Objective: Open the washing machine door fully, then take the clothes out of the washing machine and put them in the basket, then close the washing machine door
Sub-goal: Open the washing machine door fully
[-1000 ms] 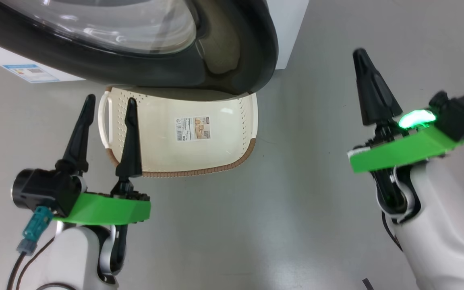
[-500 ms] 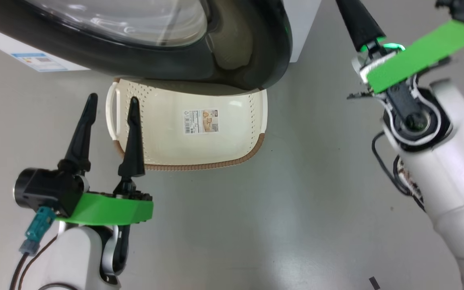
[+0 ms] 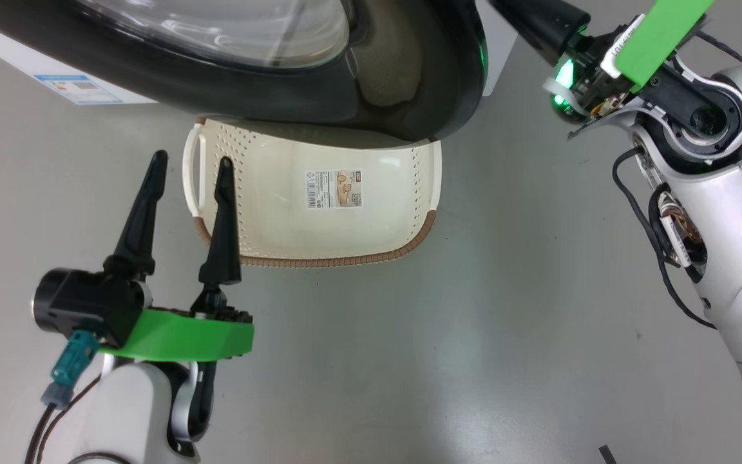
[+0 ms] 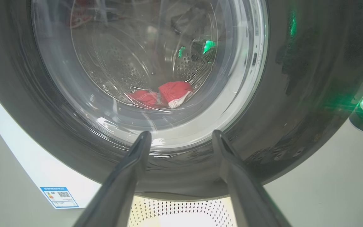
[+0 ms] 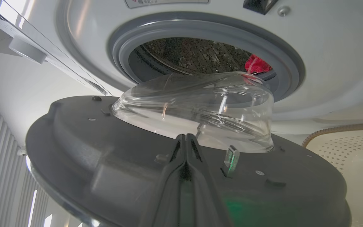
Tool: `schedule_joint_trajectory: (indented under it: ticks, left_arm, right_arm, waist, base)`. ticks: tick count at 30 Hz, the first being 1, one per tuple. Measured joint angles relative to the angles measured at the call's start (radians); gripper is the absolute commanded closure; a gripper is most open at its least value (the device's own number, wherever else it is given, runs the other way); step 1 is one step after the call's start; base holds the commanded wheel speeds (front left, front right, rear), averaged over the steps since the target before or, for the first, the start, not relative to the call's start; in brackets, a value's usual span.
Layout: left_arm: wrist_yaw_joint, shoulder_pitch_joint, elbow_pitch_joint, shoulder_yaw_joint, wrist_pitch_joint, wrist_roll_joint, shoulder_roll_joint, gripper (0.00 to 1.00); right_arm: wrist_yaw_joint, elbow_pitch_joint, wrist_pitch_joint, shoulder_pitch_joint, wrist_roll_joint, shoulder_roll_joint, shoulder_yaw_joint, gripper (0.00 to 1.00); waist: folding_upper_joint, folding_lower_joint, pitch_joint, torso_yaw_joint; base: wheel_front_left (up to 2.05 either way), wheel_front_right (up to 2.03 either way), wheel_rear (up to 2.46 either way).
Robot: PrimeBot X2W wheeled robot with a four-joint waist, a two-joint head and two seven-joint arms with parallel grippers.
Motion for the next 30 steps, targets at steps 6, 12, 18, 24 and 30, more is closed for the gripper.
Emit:
schedule_joint_trajectory:
  ticks: [6,12,18,24,30]
  left_arm:
    - [0.002,0.0,0.0,-0.002,0.0,0.0,0.0,0.0]
    - [0.003,0.0,0.004,-0.001,0.0,0.0,0.0,0.0]
    - [0.009,0.001,0.012,-0.001,0.0,-0.004,0.0,0.0]
    - [0.01,0.006,0.023,-0.004,0.0,-0.024,0.0,0.0]
    - [0.018,0.049,0.033,-0.004,0.0,-0.045,0.0,0.0]
  right_arm:
    - [0.0,0.022,0.123,-0.019,0.075,0.007,-0.009,1.0]
    - [0.0,0.021,0.174,-0.018,0.075,0.004,-0.008,1.0]
    - [0.0,0.004,0.206,0.002,0.063,0.002,-0.002,1.0]
    - [0.0,-0.012,0.236,0.051,0.051,0.007,0.002,1.0]
    - [0.0,-0.024,0.262,0.094,0.009,0.008,0.02,1.0]
  waist:
    - [0.0,0.0,-0.002,0.005]
    - [0.0,0.0,-0.012,0.007]
    - [0.0,0.0,-0.04,0.016]
    - [0.0,0.0,-0.076,0.037]
    - [0.0,0.0,-0.114,0.065]
  base:
    - [0.0,0.0,0.0]
    - [0.0,0.0,0.0]
    - [0.0,0.0,0.0]
    - [0.0,0.0,0.0]
    - [0.0,0.0,0.0]
